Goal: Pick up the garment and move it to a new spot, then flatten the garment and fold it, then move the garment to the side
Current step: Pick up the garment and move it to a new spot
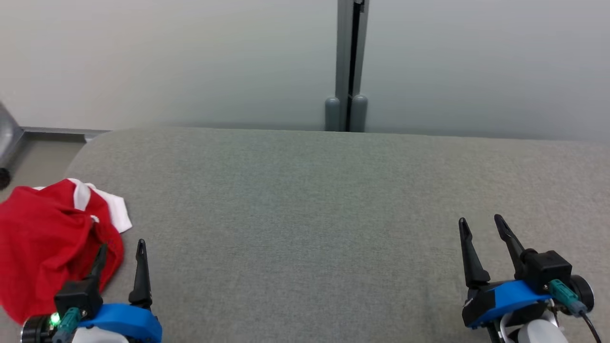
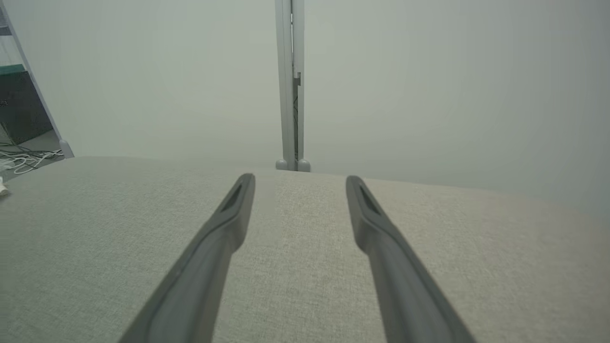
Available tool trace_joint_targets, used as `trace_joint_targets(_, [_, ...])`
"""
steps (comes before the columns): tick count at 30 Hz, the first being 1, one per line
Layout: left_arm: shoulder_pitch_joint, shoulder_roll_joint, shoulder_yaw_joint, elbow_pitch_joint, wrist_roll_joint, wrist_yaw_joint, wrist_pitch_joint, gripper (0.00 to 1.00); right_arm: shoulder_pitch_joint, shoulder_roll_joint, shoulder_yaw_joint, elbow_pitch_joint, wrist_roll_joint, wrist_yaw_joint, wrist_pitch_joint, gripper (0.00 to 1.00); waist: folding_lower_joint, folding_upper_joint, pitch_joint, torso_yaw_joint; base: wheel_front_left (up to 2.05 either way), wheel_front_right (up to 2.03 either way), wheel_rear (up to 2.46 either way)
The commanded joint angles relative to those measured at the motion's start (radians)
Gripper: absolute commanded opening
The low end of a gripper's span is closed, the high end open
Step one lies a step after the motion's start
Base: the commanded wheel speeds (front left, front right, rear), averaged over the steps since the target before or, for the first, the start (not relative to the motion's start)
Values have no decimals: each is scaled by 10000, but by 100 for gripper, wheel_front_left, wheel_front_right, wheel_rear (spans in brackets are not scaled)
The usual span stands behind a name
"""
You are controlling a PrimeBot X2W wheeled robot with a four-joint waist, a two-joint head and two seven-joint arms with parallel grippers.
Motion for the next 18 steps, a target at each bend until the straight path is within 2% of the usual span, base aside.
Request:
trace_joint_targets(1, [-113, 80, -10, 54, 27, -18, -47, 100, -95, -46, 67, 20, 53, 1, -57, 100, 0, 0, 166, 522, 0, 0, 0])
trace_joint_targets(9, [-71, 192, 289, 164, 47, -16, -47, 100, -106, -46, 459, 229, 282, 1, -55, 100, 0, 0, 140, 2153, 0, 0, 0])
trace_joint_targets(10, [-71, 192, 289, 164, 47, -16, -47, 100, -106, -46, 459, 229, 282, 1, -55, 100, 0, 0, 140, 2153, 0, 0, 0])
trace_joint_targets(13, [-6, 188, 422, 238, 110, -16, -47, 100, -51, -47, 584, 288, 335, 1, -51, 100, 0, 0, 94, 2956, 0, 0, 0])
trace_joint_targets(14, [-6, 188, 422, 238, 110, -16, -47, 100, -51, -47, 584, 288, 335, 1, -51, 100, 0, 0, 94, 2956, 0, 0, 0])
trace_joint_targets(18, [28, 187, 573, 288, 126, -16, -47, 100, -30, -49, 673, 348, 316, 1, -49, 100, 0, 0, 78, 3693, 0, 0, 0])
